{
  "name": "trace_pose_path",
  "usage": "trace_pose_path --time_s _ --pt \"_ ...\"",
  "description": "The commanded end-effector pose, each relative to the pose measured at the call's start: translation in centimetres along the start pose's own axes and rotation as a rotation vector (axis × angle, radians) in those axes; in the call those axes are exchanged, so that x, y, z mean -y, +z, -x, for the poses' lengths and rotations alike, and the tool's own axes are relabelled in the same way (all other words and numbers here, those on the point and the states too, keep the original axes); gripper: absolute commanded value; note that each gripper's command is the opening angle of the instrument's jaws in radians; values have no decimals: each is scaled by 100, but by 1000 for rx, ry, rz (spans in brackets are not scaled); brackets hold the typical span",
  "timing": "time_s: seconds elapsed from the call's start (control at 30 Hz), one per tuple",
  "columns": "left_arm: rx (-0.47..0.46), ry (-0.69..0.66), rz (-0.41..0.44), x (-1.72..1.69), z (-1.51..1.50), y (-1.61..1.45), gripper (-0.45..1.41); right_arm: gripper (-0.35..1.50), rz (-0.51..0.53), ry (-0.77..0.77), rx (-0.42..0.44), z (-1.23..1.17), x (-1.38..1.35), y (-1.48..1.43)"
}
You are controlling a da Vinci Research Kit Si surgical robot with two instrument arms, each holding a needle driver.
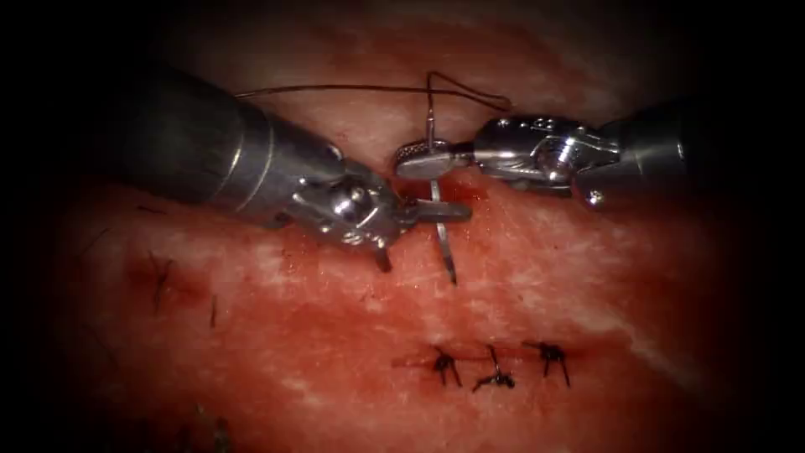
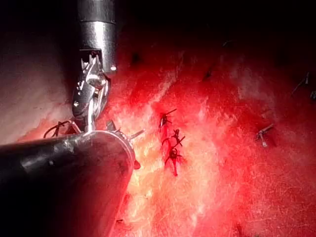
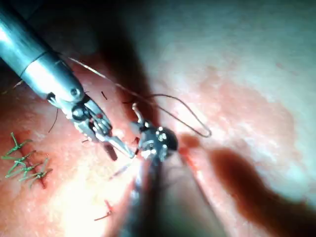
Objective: Wound Closure
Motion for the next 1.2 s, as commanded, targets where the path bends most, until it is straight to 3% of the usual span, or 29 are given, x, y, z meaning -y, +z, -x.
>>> trace_pose_path --time_s 0.03,0.2,0.23,0.27,0.3,0.37,0.4,0.43,0.53,0.6,0.77,1.2 --pt "-6 -40 -5 -2 -2 6 104 -35 15 -34 -14 5 -6 4" --pt "-9 -142 -7 -9 -7 -1 108 -35 80 -149 -104 1 -23 -4" --pt "-9 -170 -6 -13 -10 -3 94 -35 103 -215 -136 0 -29 -6" --pt "-8 -225 -8 -19 -14 -2 55 -35 122 -276 -166 -2 -34 -6" --pt "-12 -311 -24 -24 -17 0 37 -35 139 -338 -192 -3 -38 -5" --pt "-19 -383 -52 -32 -18 4 27 -35 153 -391 -209 -3 -42 -2" --pt "-50 -560 -123 -42 -17 16 22 -35 174 -500 -222 -2 -48 3" --pt "-50 -560 -123 -42 -17 16 22 -35 174 -500 -222 -2 -48 3" --pt "-92 -781 -177 -44 -9 25 20 -35 193 -614 -246 -1 -54 5" --pt "-171 -972 -277 -45 8 34 -5 -35 210 -755 -259 2 -62 6" --pt "-228 -1079 -330 -43 32 45 -24 -35 198 -928 -270 6 -70 7" --pt "-204 -1095 -365 -42 36 92 -15 -35 197 -1086 -303 8 -67 9"
